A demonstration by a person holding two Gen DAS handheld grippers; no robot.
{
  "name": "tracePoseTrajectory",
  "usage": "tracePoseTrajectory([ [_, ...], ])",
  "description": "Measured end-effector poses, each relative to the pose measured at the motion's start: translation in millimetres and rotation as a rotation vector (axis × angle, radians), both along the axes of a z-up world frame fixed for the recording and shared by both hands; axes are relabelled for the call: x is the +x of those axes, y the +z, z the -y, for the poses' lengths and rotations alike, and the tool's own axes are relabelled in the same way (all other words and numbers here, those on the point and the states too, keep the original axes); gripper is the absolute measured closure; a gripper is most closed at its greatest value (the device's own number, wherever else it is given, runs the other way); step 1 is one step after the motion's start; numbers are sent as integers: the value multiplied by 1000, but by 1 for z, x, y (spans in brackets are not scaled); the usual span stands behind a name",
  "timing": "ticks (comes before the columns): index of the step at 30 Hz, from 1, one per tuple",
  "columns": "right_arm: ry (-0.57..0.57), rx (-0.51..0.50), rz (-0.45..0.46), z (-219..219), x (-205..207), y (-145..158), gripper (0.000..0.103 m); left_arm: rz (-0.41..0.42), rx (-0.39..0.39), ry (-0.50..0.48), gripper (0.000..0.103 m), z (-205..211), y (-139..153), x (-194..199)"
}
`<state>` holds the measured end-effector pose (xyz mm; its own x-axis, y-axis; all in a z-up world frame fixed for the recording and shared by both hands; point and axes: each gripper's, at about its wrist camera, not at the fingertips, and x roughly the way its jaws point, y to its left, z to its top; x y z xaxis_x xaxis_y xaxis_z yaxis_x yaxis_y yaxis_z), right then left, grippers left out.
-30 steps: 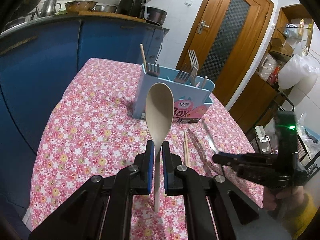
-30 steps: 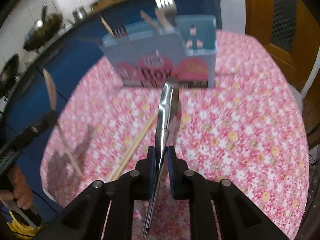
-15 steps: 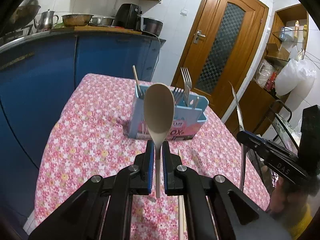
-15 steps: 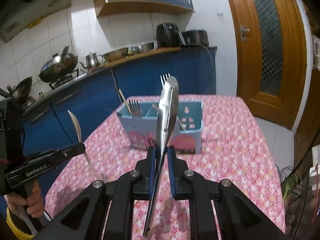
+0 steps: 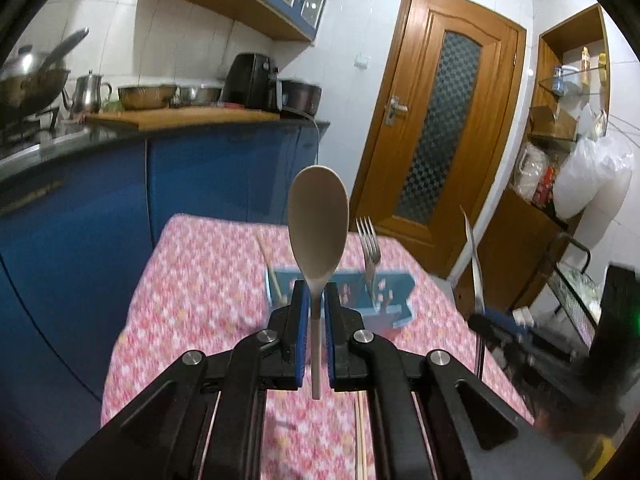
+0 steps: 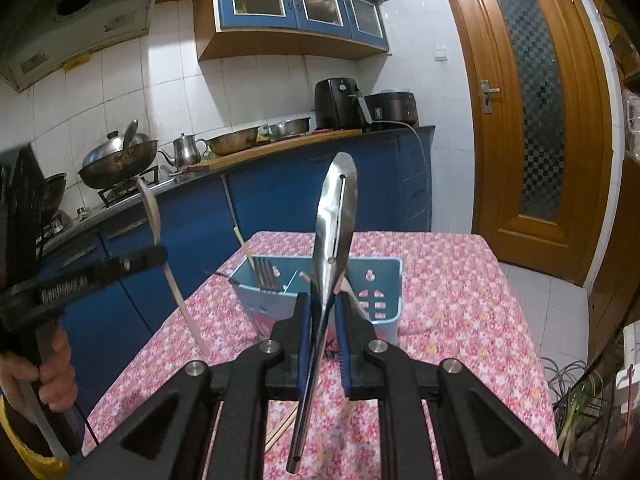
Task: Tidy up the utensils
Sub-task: 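Lift the spoon and knife and carry both over the blue box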
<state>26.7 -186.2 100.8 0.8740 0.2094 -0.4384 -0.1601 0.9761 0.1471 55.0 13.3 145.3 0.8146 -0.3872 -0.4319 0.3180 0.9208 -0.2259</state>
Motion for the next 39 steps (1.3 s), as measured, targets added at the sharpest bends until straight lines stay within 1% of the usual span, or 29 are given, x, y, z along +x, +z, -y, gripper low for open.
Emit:
tracePoseTrajectory([
  [6,-4,-6,24,3,6,-3,89,84,0,33,97,8,26,21],
  [9,-6,-11,35,5,11,-4,89,114,15,48,97,15,32,33],
  [11,-9,-13,44,6,15,-4,89,116,21,52,97,19,31,43],
  [19,-29,7,73,15,38,-5,89,89,48,44,97,35,7,79],
  [22,-46,12,98,20,51,-3,89,75,68,35,97,41,-6,90],
  [27,-70,7,157,23,76,-3,89,48,75,30,97,43,-26,104],
  [33,-86,-61,231,17,104,-12,89,28,69,30,97,43,-43,112],
  [39,-79,-117,251,11,122,-32,89,18,67,24,97,44,-55,117],
])
